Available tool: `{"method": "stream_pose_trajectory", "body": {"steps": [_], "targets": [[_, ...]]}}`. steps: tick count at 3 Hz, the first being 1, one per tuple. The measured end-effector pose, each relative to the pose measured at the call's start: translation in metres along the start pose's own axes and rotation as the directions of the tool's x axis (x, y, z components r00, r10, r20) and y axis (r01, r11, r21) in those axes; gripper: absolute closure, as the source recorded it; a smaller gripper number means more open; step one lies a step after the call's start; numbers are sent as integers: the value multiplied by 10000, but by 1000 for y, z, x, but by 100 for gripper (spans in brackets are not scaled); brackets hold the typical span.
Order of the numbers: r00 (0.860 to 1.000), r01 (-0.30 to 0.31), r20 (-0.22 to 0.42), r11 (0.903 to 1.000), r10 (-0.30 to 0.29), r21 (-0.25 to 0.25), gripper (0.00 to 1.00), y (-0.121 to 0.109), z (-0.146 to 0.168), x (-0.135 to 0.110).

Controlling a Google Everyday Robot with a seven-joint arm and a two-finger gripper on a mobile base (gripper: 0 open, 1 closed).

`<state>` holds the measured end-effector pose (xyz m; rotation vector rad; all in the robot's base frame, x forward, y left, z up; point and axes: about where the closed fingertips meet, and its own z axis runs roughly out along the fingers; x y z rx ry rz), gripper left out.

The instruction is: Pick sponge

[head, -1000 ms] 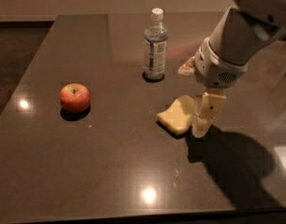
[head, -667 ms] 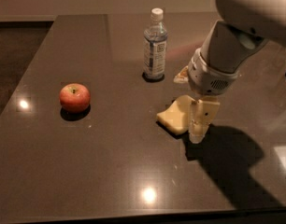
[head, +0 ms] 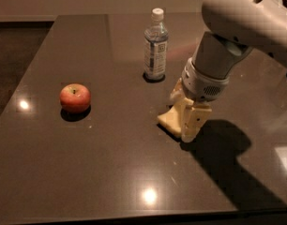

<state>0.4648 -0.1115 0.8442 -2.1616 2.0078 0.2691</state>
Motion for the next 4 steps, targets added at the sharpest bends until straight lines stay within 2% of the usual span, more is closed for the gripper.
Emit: {"method": "stream_pose_trajectory", "body": {"steps": [1,2,3,4], "targets": [[10000,-58,50,10000,58,47,56,-1,-5,1],[9997,-109,220,9996,103,270,78,-1,-25,0],[9978,-185,644,9980,145,612,99,-2,-59,-1],[9939,-189,1097,9952,83,964,100,-4,-92,-6]]}}
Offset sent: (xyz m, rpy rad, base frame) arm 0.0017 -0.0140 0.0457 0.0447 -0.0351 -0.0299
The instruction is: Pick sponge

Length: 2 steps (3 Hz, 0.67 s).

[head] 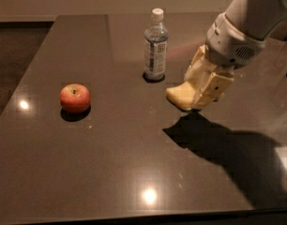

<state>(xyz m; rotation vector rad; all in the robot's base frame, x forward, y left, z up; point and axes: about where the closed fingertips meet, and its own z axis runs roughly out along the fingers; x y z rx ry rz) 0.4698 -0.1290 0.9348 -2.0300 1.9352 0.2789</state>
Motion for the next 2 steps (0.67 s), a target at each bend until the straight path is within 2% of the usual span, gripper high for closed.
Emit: {"method": "stream_pose_trajectory", "body": {"steps": [1,2], "targets": [[9991,-31,431,9993,16,363,100,-5,-23,-8],[9991,-22,430,9992,5,403,100,-6,-22,-9]]}}
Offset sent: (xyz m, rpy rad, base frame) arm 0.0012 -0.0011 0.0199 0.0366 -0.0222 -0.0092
